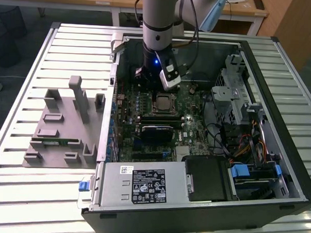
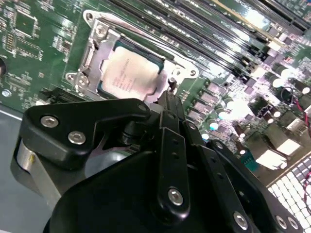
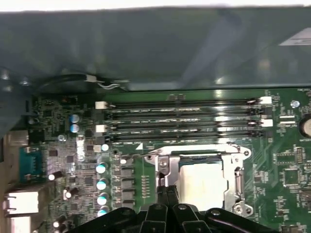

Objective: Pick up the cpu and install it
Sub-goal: 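Install the first cpu locking lever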

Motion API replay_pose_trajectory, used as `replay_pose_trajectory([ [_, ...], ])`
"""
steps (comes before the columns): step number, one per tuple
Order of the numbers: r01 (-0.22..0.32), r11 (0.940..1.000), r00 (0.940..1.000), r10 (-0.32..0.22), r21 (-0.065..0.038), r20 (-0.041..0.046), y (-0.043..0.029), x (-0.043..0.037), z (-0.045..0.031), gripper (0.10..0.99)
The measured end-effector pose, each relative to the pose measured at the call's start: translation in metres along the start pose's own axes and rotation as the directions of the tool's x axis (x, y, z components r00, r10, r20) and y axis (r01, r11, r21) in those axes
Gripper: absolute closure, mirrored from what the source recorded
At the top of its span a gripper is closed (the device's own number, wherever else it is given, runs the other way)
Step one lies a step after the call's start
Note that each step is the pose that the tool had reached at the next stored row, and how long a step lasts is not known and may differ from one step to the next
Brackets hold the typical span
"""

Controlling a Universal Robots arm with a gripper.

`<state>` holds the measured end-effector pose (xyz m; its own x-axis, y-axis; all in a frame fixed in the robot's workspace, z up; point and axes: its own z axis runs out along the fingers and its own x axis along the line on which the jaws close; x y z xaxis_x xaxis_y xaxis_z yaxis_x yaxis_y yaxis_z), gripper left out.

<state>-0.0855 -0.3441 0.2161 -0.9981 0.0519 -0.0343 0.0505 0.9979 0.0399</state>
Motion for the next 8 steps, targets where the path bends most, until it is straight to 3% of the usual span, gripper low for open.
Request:
replay_pose_trajectory([
  [4, 0.0, 1.0, 1.0, 0.0, 0.0, -0.0001, -0.0001, 0.0, -0.0004, 0.98],
  [8, 0.0, 1.0, 1.0, 0.0, 0.0, 0.0001, 0.0004, -0.0003, -0.0106, 0.98],
])
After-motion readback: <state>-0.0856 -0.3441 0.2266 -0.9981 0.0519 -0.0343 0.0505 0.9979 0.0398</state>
